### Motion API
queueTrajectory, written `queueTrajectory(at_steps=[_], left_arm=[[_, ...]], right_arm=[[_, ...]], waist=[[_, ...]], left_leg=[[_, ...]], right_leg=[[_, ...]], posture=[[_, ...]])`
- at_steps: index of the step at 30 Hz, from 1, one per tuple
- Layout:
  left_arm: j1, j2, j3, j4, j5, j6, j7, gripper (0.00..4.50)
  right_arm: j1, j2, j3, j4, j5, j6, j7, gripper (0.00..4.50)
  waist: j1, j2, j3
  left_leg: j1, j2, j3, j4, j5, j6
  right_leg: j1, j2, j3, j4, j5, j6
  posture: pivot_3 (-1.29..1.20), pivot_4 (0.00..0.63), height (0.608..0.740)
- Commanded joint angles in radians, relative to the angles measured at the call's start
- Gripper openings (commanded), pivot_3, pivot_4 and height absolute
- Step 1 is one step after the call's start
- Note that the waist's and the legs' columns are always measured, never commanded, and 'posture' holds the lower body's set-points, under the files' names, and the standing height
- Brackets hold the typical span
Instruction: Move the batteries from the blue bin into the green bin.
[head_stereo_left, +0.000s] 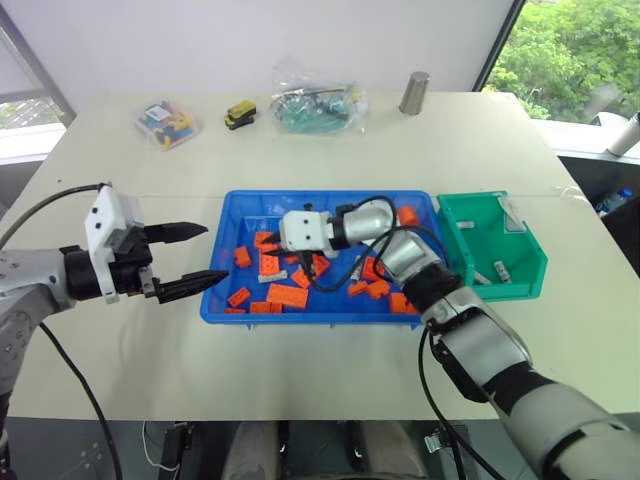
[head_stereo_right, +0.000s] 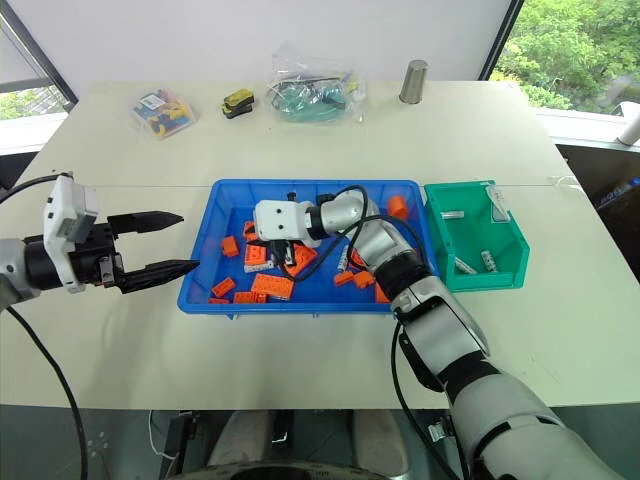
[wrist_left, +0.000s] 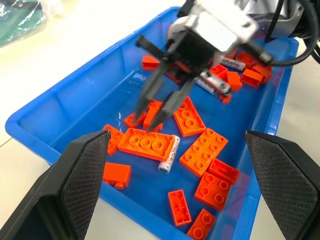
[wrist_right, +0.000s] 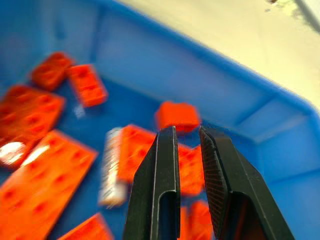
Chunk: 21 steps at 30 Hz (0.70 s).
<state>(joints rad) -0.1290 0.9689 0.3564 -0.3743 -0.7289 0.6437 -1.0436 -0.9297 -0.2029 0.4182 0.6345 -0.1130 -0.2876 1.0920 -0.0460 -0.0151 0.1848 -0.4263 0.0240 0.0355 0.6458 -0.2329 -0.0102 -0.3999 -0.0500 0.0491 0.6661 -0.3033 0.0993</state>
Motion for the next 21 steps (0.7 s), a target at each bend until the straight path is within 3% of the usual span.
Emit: queueTrajectory(at_steps=[1,3,4,6,8,21], left_arm=[[-0.002,0.001,0.009,-0.022,-0.009,-0.010,-0.006,4.50],[-0.002,0.000,0.007,-0.021,-0.009,-0.010,-0.007,4.50],[-0.002,0.000,0.004,-0.020,-0.008,-0.011,-0.007,4.50],[-0.002,-0.001,0.002,-0.020,-0.007,-0.011,-0.007,4.50],[0.002,0.000,0.003,-0.021,-0.009,-0.010,-0.008,4.50],[0.013,0.004,0.022,-0.024,-0.009,-0.011,0.000,4.50]], right_arm=[[0.032,-0.009,0.003,-0.108,0.016,0.012,0.024,0.73],[0.051,-0.013,0.014,-0.121,-0.005,0.009,0.015,0.73],[0.057,-0.012,0.020,-0.118,-0.017,0.004,0.005,0.96],[0.063,-0.011,0.028,-0.112,-0.037,-0.005,-0.014,1.57],[0.057,-0.001,0.034,-0.083,-0.066,-0.020,-0.056,2.45],[-0.015,0.053,0.024,0.117,-0.111,-0.061,-0.157,2.45]], waist=[[-0.001,0.000,0.000],[-0.003,0.000,0.000],[-0.003,0.000,0.000],[-0.003,0.000,0.000],[-0.002,0.000,0.000],[-0.002,0.000,0.000]], left_leg=[[0.000,0.000,0.000,0.000,0.000,0.000],[0.000,0.000,0.000,0.000,0.000,0.000],[0.000,0.000,0.000,0.000,0.000,0.000],[0.000,0.000,0.000,0.000,0.000,0.000],[0.000,0.000,0.000,0.000,0.000,0.000],[0.000,0.000,0.000,0.000,0.000,-0.001]], right_leg=[[0.000,0.000,0.000,0.000,0.000,0.000],[0.000,0.000,0.000,0.000,0.000,0.000],[-0.001,0.000,0.000,0.000,0.000,0.000],[-0.001,0.000,0.000,0.000,0.000,0.000],[-0.001,0.000,0.000,0.000,0.000,0.000],[-0.001,0.000,0.000,0.000,0.000,0.000]], posture=[[0.00,0.150,0.739],[0.00,0.150,0.739],[0.00,0.150,0.739],[0.00,0.150,0.739],[0.00,0.150,0.739],[0.00,0.150,0.739]])
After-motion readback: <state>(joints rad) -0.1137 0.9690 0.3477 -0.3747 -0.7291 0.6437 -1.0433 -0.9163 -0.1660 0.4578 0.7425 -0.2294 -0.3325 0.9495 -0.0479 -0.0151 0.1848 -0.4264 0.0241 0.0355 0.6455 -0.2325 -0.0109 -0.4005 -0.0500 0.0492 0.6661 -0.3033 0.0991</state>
